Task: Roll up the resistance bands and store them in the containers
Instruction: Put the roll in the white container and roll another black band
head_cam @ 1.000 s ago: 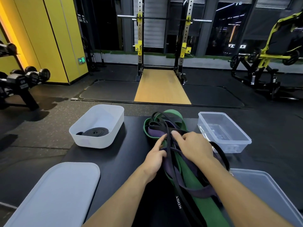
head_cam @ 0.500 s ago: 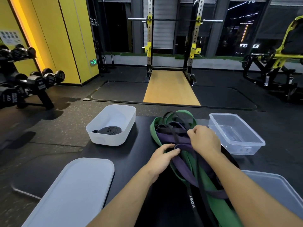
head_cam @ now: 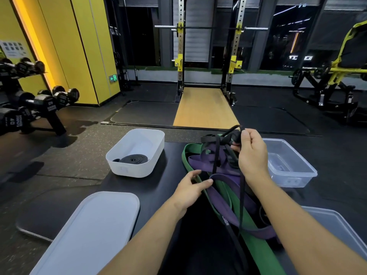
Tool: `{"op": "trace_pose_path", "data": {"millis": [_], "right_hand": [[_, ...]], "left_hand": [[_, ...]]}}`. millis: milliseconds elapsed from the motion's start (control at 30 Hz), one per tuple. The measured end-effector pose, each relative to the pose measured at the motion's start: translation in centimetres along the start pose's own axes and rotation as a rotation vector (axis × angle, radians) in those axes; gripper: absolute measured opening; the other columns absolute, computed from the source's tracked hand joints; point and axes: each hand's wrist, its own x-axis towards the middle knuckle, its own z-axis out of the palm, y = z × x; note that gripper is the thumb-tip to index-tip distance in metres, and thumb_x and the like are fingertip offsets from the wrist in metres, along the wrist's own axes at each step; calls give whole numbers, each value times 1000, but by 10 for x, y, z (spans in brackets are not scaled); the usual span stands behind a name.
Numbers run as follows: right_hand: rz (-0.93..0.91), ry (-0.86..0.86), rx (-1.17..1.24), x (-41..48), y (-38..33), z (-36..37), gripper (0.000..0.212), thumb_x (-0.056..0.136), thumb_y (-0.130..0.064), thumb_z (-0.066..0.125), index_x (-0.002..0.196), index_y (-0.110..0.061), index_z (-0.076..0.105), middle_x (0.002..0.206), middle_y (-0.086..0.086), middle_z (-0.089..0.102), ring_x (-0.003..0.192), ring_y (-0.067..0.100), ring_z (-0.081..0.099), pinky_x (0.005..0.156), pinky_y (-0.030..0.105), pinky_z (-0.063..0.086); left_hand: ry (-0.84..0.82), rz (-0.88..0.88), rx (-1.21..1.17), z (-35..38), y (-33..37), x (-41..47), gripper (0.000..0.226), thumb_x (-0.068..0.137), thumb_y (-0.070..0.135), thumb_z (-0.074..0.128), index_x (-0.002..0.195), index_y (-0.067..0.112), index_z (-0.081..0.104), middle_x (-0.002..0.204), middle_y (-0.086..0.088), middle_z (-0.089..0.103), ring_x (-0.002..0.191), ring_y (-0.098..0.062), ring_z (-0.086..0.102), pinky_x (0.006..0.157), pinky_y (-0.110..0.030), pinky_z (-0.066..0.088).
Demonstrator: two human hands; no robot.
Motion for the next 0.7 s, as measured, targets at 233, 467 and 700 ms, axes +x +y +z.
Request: {"op": "trace_pose_path", "data": {"millis": [233, 467, 700], "right_hand": [[-15, 2, 282, -13, -10, -3, 30, 112, -21, 38, 96, -8, 60, 101, 3, 68, 92, 10, 66, 85, 29, 58], [-137, -357, 17, -52, 20, 11, 37, 96, -31, 62, 72, -4, 71, 72, 9, 70, 69, 18, 63, 72, 38, 54], [-295, -886, -486, -87, 60, 21, 42, 75, -63, 73, 58, -34, 48, 82, -11, 56, 76, 7, 55, 76, 32, 50]], "left_hand": [[291, 211, -27, -8, 17, 6, 22, 99, 45, 65, 116, 33, 70, 127, 8, 68, 124, -11, 61, 105, -25, 45], [-61, -25, -499, -17, 48, 1, 75, 93, 79, 38, 144, 25, 50, 140, -4, 65, 131, -20, 59, 106, -43, 49], [2, -12, -277, -23, 37, -5, 58, 93, 30, 77, 144, 28, 49, 138, 4, 64, 121, -6, 61, 104, -33, 47]]}}
